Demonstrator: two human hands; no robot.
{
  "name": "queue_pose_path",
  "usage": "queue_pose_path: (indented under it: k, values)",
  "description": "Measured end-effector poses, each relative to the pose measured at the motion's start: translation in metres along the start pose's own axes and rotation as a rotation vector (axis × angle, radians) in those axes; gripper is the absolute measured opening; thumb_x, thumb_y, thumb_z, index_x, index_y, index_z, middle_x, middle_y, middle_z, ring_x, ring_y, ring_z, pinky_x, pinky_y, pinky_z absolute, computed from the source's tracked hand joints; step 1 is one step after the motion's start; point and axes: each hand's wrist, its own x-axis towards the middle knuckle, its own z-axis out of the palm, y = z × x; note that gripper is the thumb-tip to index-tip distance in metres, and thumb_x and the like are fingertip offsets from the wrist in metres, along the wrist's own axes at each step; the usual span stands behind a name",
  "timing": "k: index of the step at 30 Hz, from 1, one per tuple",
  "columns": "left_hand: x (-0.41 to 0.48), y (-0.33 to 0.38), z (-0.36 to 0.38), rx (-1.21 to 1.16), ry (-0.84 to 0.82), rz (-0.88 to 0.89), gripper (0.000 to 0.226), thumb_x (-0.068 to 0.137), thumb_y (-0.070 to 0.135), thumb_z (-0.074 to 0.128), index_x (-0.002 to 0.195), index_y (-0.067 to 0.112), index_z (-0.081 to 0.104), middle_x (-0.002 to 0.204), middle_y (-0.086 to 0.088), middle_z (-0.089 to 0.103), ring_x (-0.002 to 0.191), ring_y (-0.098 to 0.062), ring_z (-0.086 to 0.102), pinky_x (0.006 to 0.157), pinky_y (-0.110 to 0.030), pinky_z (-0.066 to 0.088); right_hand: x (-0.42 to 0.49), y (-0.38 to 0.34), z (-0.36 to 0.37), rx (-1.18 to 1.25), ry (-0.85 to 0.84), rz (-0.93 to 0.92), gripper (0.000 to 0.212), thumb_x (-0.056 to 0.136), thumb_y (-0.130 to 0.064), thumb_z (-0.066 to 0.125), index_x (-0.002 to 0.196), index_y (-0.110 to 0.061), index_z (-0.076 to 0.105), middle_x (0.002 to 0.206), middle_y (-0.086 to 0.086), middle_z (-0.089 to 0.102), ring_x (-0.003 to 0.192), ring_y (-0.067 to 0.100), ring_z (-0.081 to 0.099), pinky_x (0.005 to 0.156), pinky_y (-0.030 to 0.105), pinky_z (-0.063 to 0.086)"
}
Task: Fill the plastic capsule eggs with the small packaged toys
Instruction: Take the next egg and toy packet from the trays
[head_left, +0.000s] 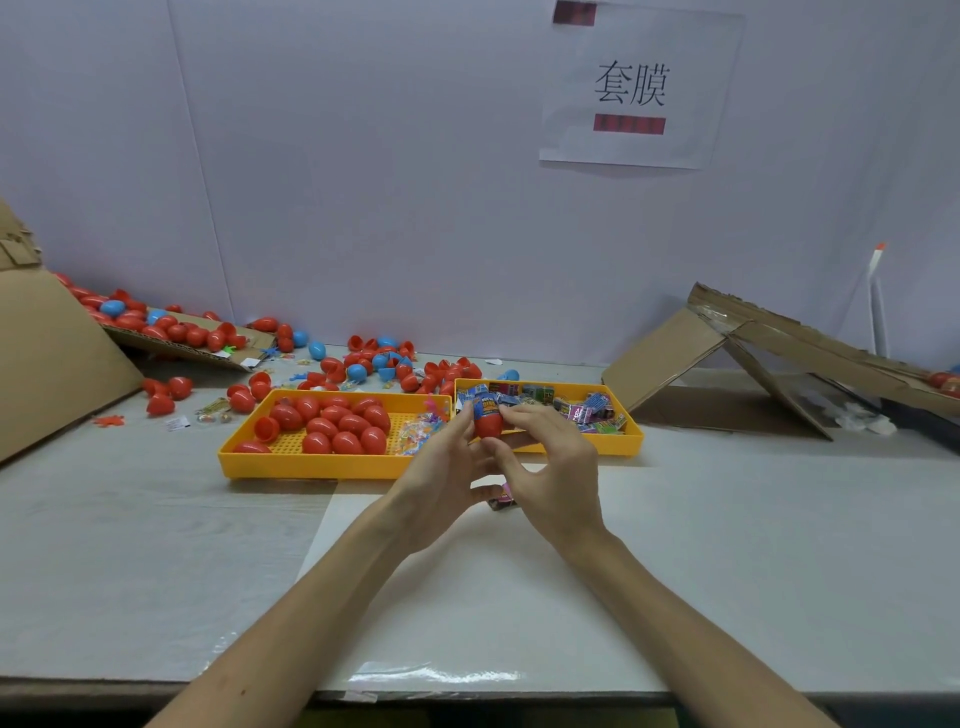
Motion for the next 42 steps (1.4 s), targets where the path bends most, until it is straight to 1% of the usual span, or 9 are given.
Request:
queue_pose_path:
  k: [4, 6, 12, 18, 22, 25, 32, 38, 42]
  values:
    - [-0.0016, 0.0004, 0.0003, 0.011, -0.038, 0.008, 0.044, 0.099, 0.057, 0.045, 0.116, 0.029, 0.075, 0.116, -0.001, 0.074, 0.106, -0.016, 0.069, 0.089, -0.036, 0.053, 0.0006, -0.0001, -0.0001, 0.025, 0.006, -0.017, 0.028, 0.078, -0.004, 0.082, 0.104, -0.004, 0.075, 0.104, 0.006, 0.072, 0.101, 0.012, 0.065, 0.093, 0.014, 0.048]
    - [-0.0006, -0.0009, -0.0012, -0.003, -0.042, 0.002, 0.043, 0.100, 0.056, 0.046, 0.117, 0.029, 0.075, 0.115, -0.002, 0.073, 0.106, -0.017, 0.068, 0.090, -0.037, 0.052, 0.0008, -0.0002, -0.0009, 0.024, 0.004, -0.023, 0.026, 0.078, -0.003, 0.082, 0.103, -0.002, 0.075, 0.103, 0.007, 0.072, 0.099, 0.011, 0.064, 0.092, 0.012, 0.048]
    - [-0.0008, -0.0023, -0.0021, -0.025, -0.057, 0.010, 0.041, 0.100, 0.054, 0.046, 0.108, 0.030, 0.078, 0.107, 0.000, 0.074, 0.099, -0.014, 0.069, 0.090, -0.037, 0.054, 0.0003, 0.0002, -0.0015, 0.041, -0.004, -0.037, 0.024, 0.077, 0.000, 0.083, 0.100, -0.001, 0.075, 0.099, 0.008, 0.072, 0.094, 0.016, 0.067, 0.087, 0.020, 0.054]
    - [-0.0004, -0.0012, 0.0005, -0.018, -0.056, 0.000, 0.045, 0.100, 0.058, 0.039, 0.117, 0.034, 0.075, 0.132, -0.003, 0.068, 0.116, -0.019, 0.067, 0.096, -0.043, 0.051, 0.0010, 0.0006, -0.0020, 0.086, -0.029, -0.026, 0.028, 0.082, -0.007, 0.080, 0.108, -0.008, 0.071, 0.104, 0.000, 0.069, 0.101, 0.009, 0.063, 0.090, 0.018, 0.049]
    - [0.0017, -0.0010, -0.0003, -0.050, -0.074, -0.015, 0.056, 0.098, 0.059, 0.035, 0.130, 0.024, 0.065, 0.136, -0.002, 0.065, 0.122, -0.021, 0.064, 0.105, -0.051, 0.046, 0.0002, -0.0015, -0.0012, 0.117, -0.018, 0.026, 0.036, 0.084, -0.017, 0.079, 0.118, -0.012, 0.069, 0.110, -0.006, 0.069, 0.105, 0.000, 0.062, 0.091, 0.015, 0.049]
    - [0.0018, -0.0003, -0.0005, -0.057, -0.084, -0.022, 0.058, 0.096, 0.059, 0.035, 0.135, 0.023, 0.060, 0.135, -0.003, 0.066, 0.121, -0.022, 0.065, 0.107, -0.052, 0.041, 0.0000, -0.0005, -0.0011, 0.103, 0.000, 0.012, 0.033, 0.085, -0.020, 0.077, 0.116, -0.010, 0.071, 0.109, -0.004, 0.071, 0.103, 0.005, 0.065, 0.091, 0.020, 0.052]
    - [0.0023, -0.0008, -0.0045, -0.044, -0.031, -0.018, 0.043, 0.098, 0.054, 0.044, 0.104, 0.030, 0.079, 0.112, -0.001, 0.075, 0.094, -0.010, 0.069, 0.092, -0.037, 0.046, -0.0003, 0.0031, -0.0014, 0.063, 0.005, -0.032, 0.028, 0.085, -0.012, 0.078, 0.112, -0.009, 0.073, 0.107, -0.001, 0.073, 0.103, 0.014, 0.067, 0.090, 0.034, 0.054]
    - [0.0003, -0.0010, -0.0060, -0.042, -0.068, -0.010, 0.044, 0.101, 0.053, 0.044, 0.117, 0.025, 0.075, 0.124, -0.003, 0.071, 0.099, -0.011, 0.067, 0.097, -0.041, 0.044, -0.0004, 0.0035, -0.0014, 0.071, 0.027, -0.036, 0.026, 0.082, -0.006, 0.079, 0.107, -0.003, 0.074, 0.104, 0.005, 0.074, 0.100, 0.017, 0.068, 0.091, 0.024, 0.054]
    - [-0.0015, -0.0006, -0.0055, -0.043, -0.071, 0.007, 0.043, 0.099, 0.054, 0.049, 0.120, 0.026, 0.074, 0.118, 0.000, 0.072, 0.100, -0.012, 0.067, 0.096, -0.039, 0.045, 0.0004, 0.0044, -0.0014, 0.073, 0.028, -0.040, 0.023, 0.081, -0.002, 0.080, 0.103, -0.002, 0.074, 0.099, 0.005, 0.072, 0.093, 0.013, 0.067, 0.087, 0.021, 0.054]
